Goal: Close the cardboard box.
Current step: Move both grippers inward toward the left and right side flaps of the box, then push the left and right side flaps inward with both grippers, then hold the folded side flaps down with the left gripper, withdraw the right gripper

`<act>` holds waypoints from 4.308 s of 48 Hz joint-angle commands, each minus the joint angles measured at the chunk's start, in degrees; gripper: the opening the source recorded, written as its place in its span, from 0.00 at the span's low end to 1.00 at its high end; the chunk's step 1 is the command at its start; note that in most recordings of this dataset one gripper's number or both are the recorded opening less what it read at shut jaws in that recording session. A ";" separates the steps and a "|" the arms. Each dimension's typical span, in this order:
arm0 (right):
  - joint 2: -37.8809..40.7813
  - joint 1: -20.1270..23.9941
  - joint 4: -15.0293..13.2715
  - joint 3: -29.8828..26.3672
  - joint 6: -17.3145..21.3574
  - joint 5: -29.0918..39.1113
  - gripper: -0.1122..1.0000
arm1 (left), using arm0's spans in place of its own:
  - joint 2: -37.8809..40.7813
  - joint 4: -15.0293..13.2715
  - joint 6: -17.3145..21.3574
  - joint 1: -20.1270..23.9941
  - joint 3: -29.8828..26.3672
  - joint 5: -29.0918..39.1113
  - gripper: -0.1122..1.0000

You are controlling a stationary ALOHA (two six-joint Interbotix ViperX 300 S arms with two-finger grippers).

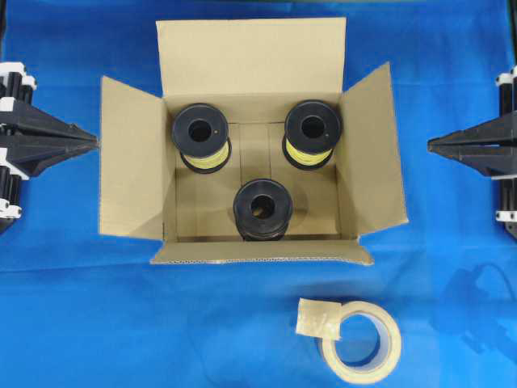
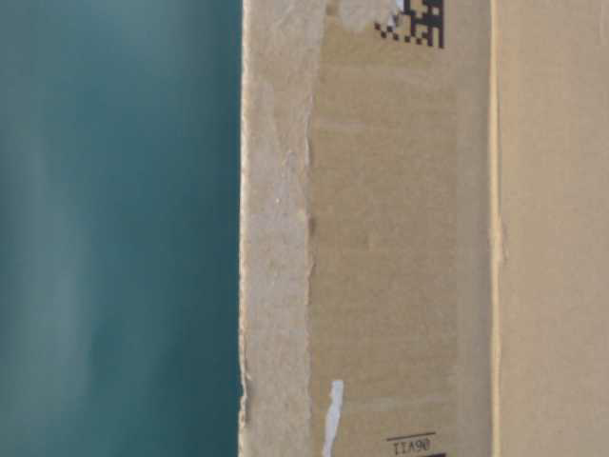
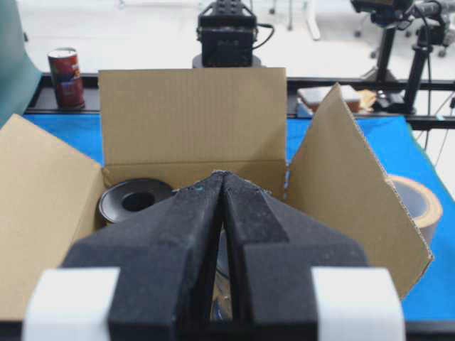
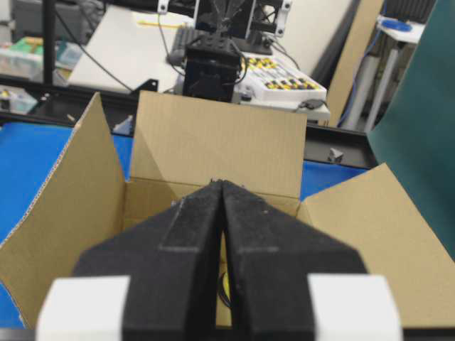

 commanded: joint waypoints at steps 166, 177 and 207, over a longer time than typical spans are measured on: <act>48.08 -3.52 8.61 -13.62 0.35 -8.53 0.10 | 49.92 -2.02 -2.90 4.31 -16.26 -6.15 0.10; 48.08 -3.52 8.61 -13.62 0.35 -8.53 0.10 | 51.94 -2.02 -2.29 6.33 -20.04 -7.47 0.10; 48.16 -2.99 8.61 -13.62 0.44 -8.53 0.10 | 59.24 -1.93 5.10 13.27 -32.61 -8.17 0.10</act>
